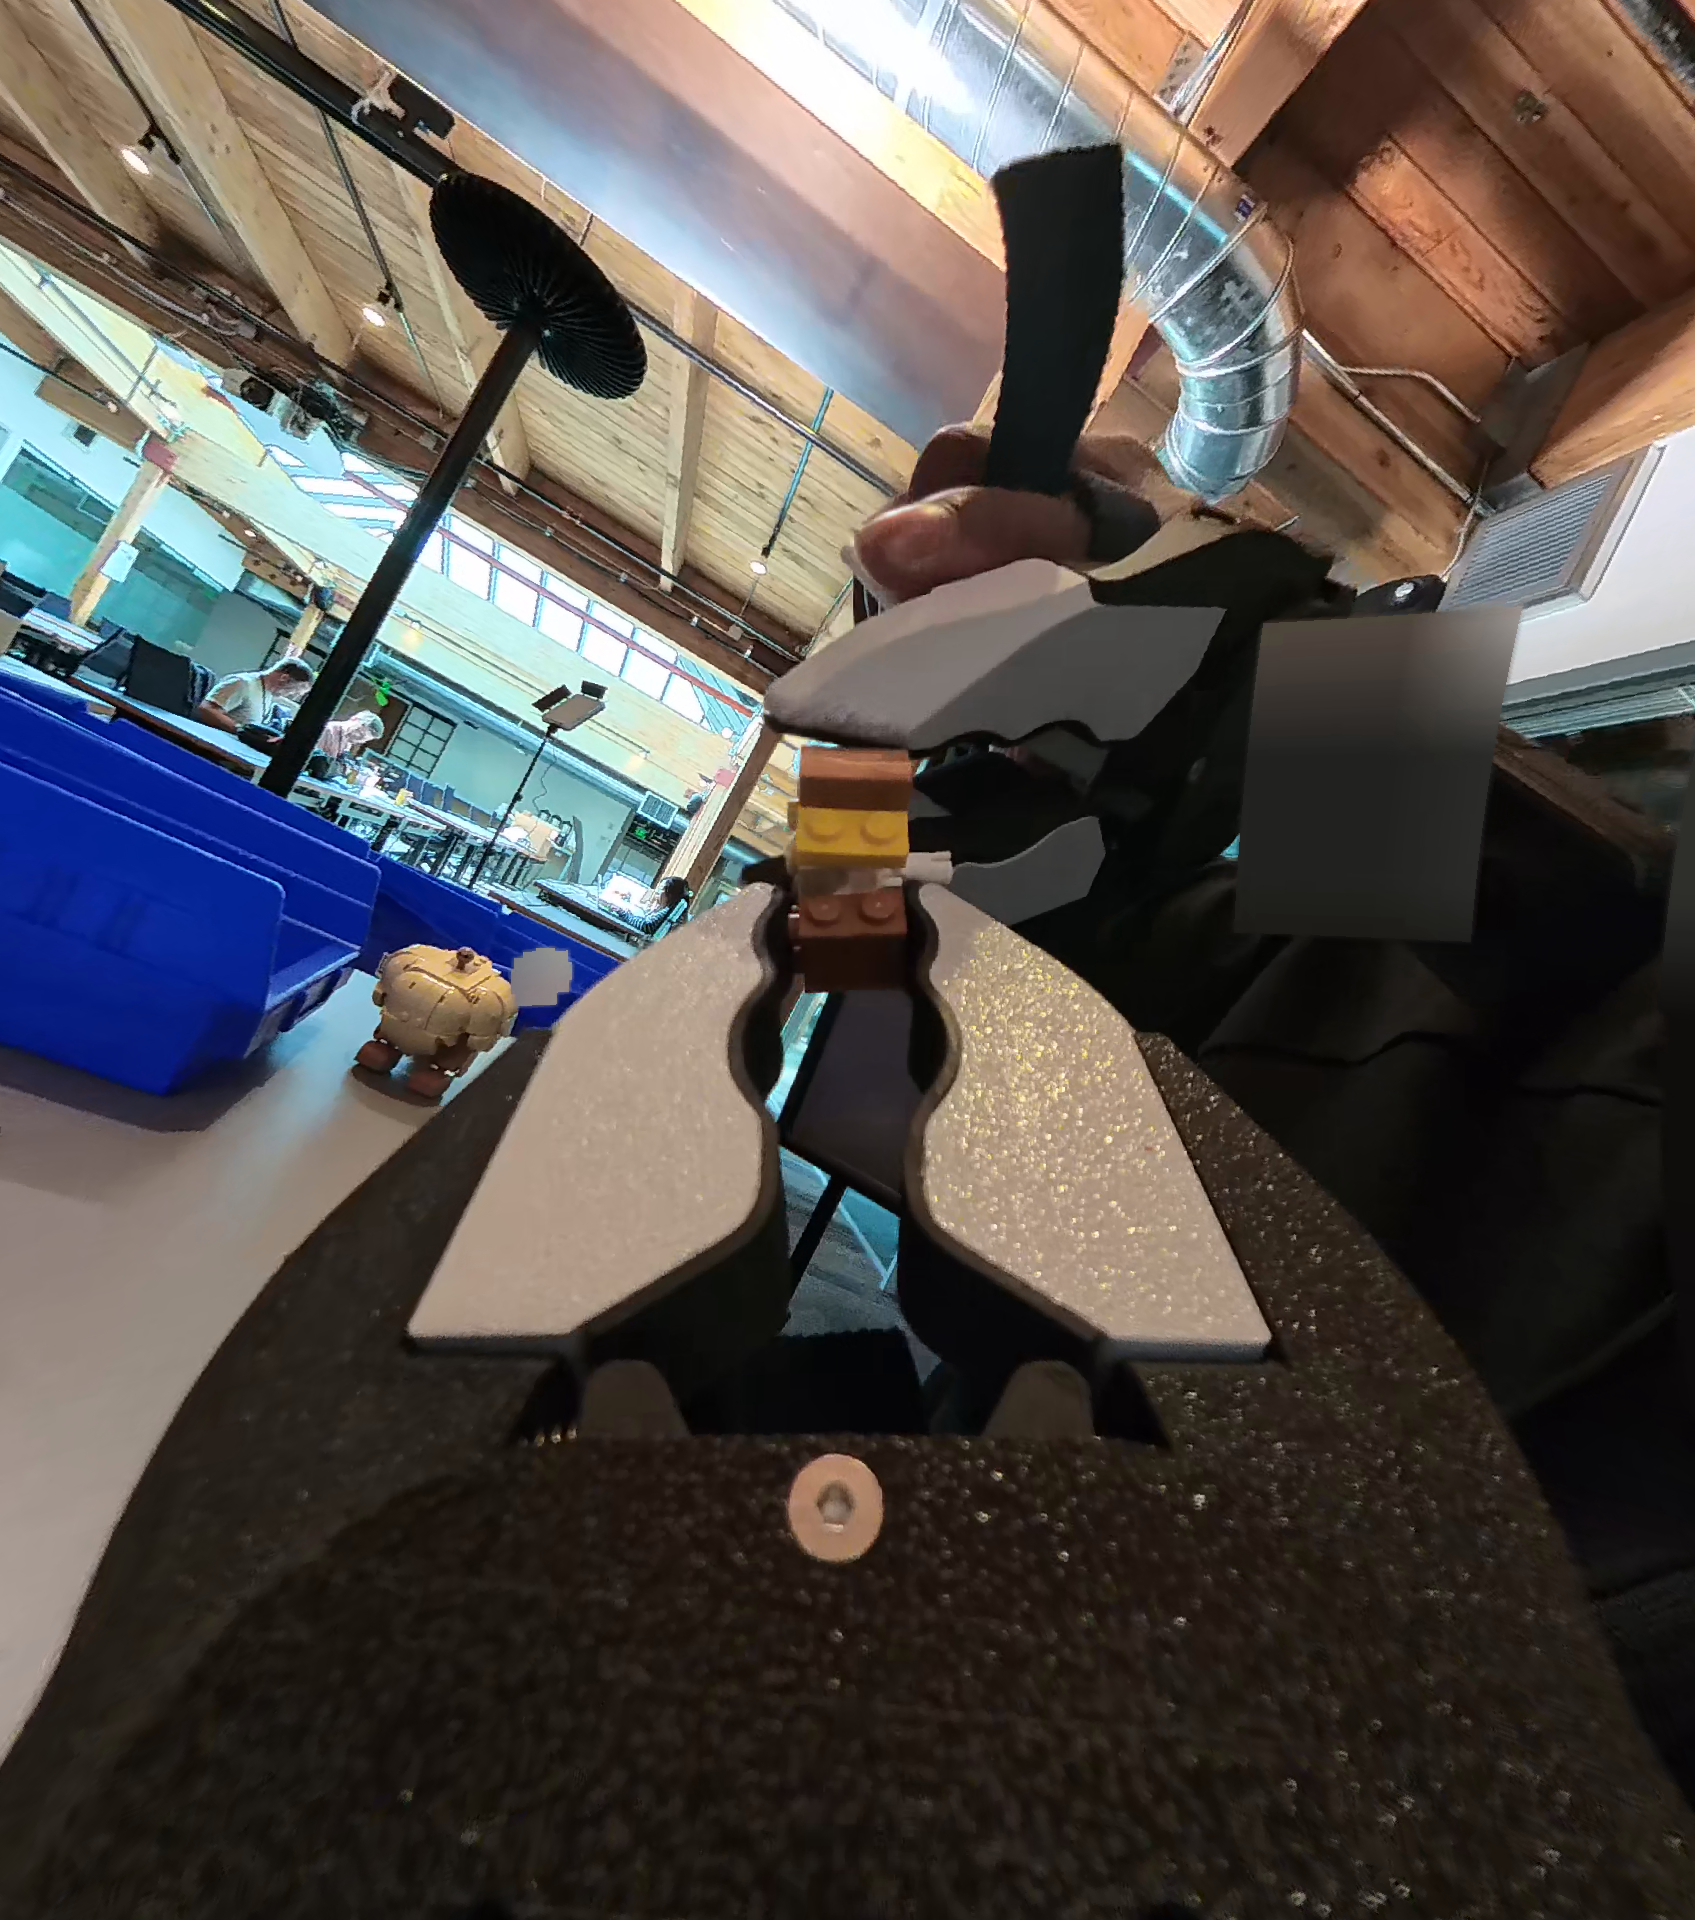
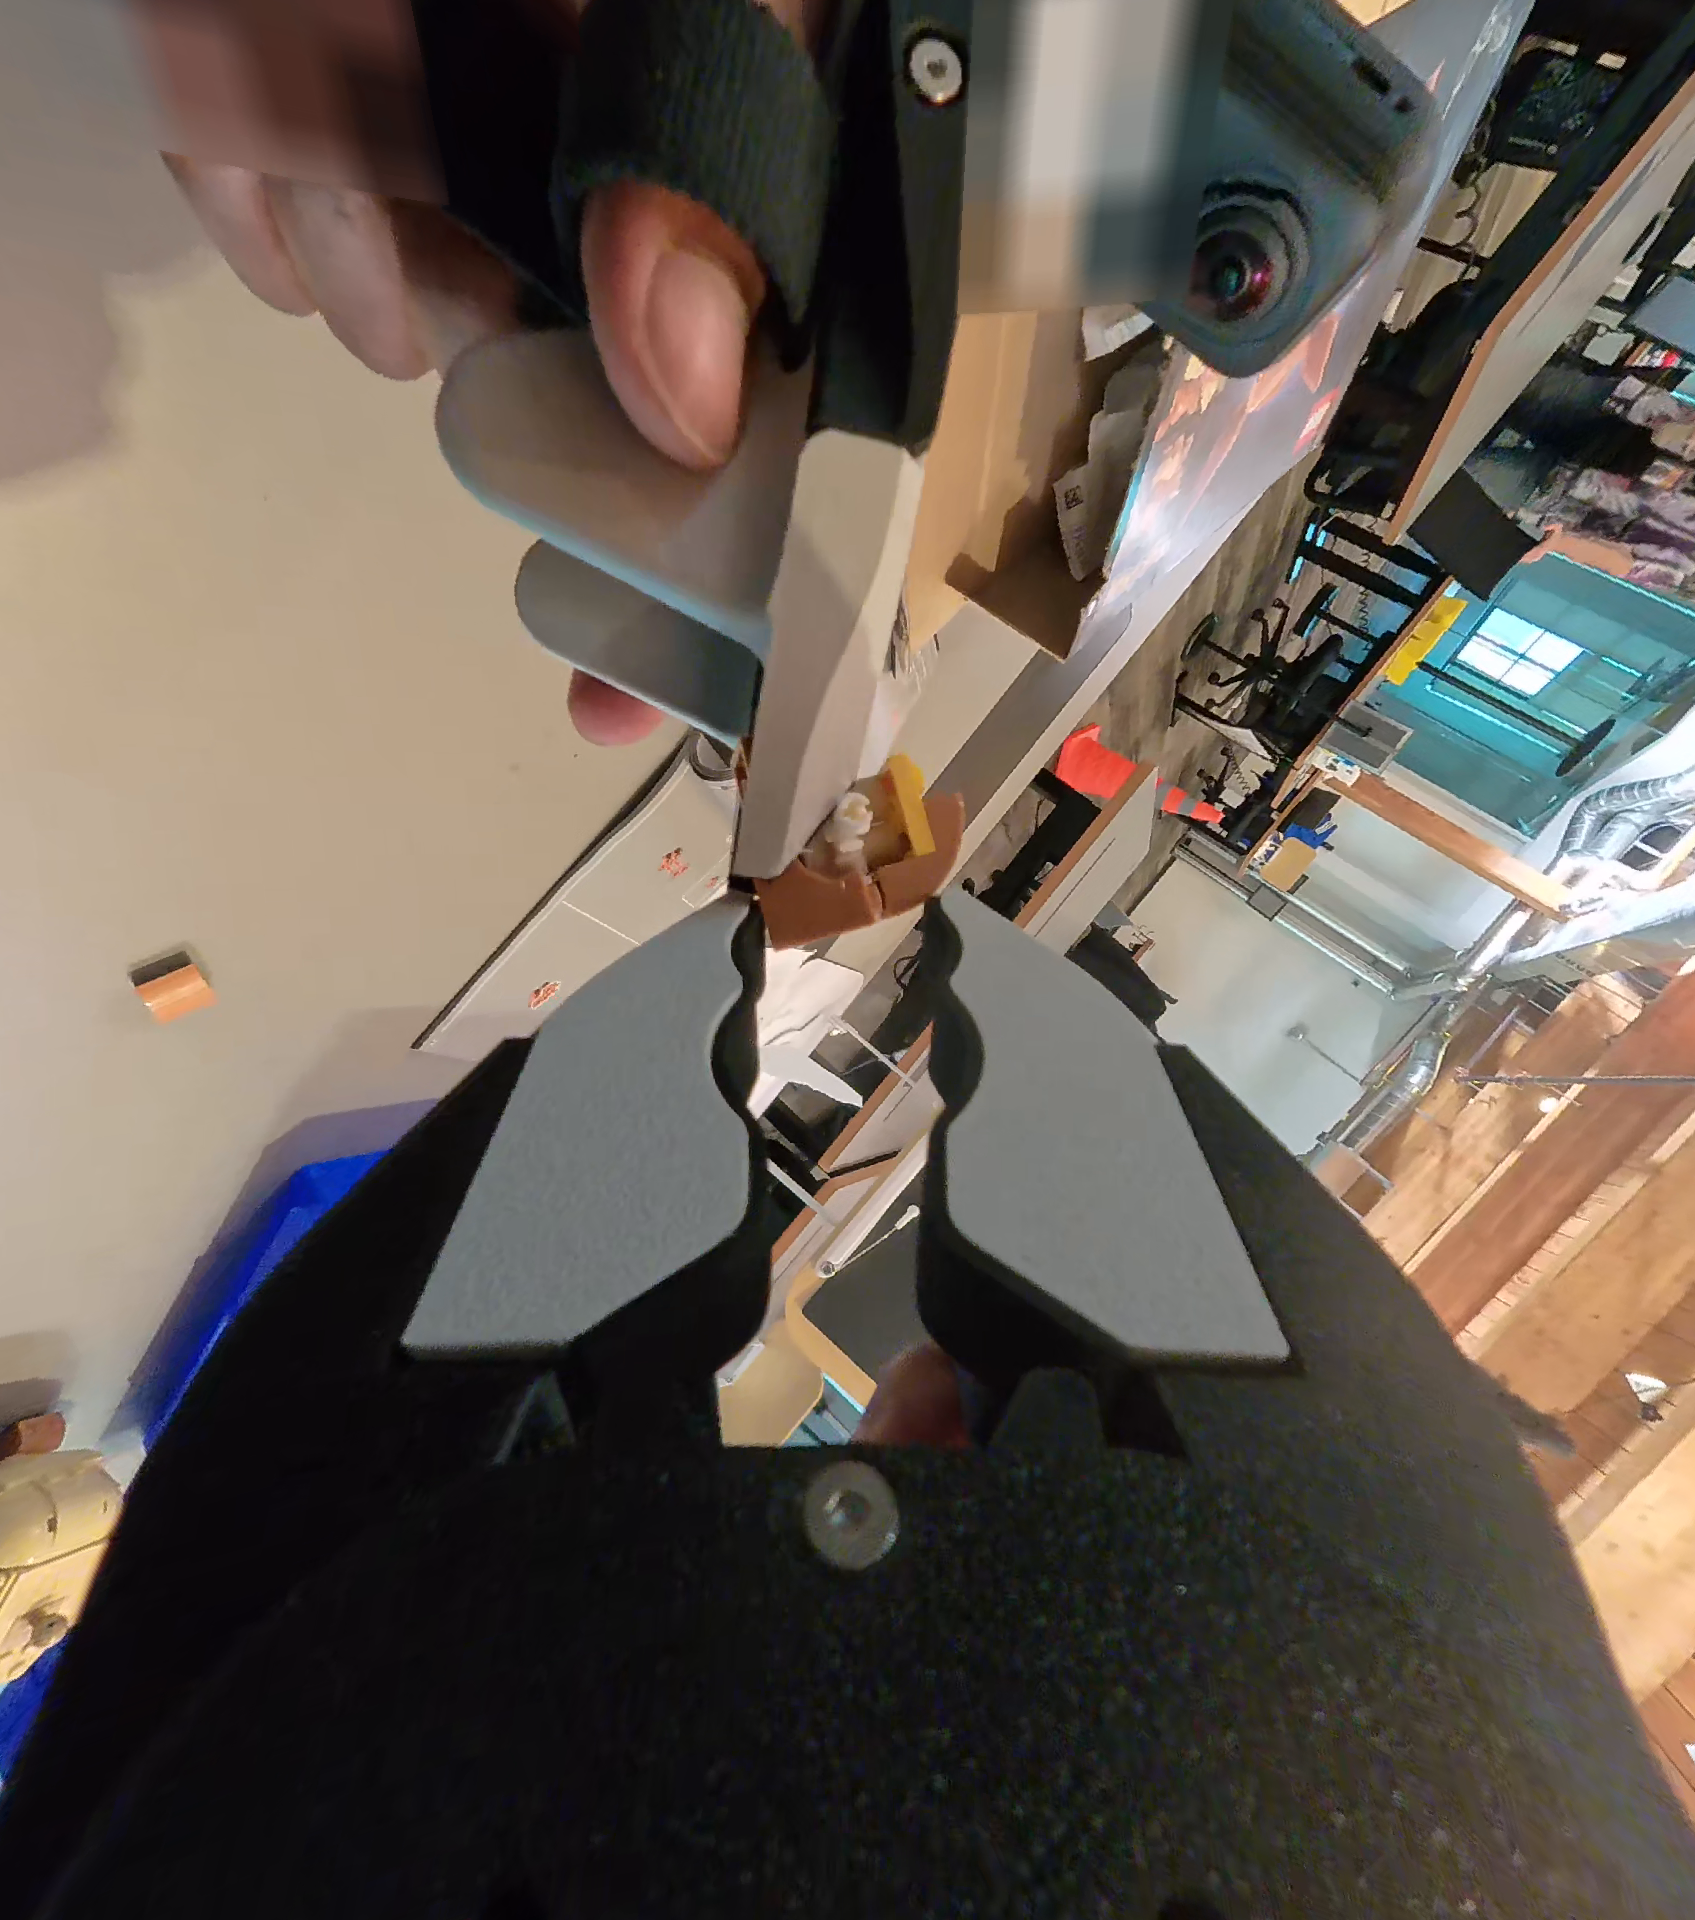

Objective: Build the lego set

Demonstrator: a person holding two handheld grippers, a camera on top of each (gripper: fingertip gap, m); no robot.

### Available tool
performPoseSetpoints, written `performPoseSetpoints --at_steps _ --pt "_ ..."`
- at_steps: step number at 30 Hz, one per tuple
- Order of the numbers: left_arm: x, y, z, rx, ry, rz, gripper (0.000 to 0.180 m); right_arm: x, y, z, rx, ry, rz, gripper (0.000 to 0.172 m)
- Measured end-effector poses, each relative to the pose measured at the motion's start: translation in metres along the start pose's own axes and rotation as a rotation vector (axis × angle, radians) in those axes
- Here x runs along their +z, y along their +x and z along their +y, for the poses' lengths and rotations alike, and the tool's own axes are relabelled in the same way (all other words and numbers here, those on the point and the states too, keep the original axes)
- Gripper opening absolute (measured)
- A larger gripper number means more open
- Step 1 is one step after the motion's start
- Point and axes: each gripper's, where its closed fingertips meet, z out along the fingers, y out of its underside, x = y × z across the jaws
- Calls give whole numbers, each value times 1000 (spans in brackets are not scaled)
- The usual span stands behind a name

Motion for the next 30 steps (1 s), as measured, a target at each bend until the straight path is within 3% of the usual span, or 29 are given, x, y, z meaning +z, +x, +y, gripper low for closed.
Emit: performPoseSetpoints --at_steps 30 --pt "-2 -10 11 34 -99 -86 18 9 -8 2 -48 -54 1 26"
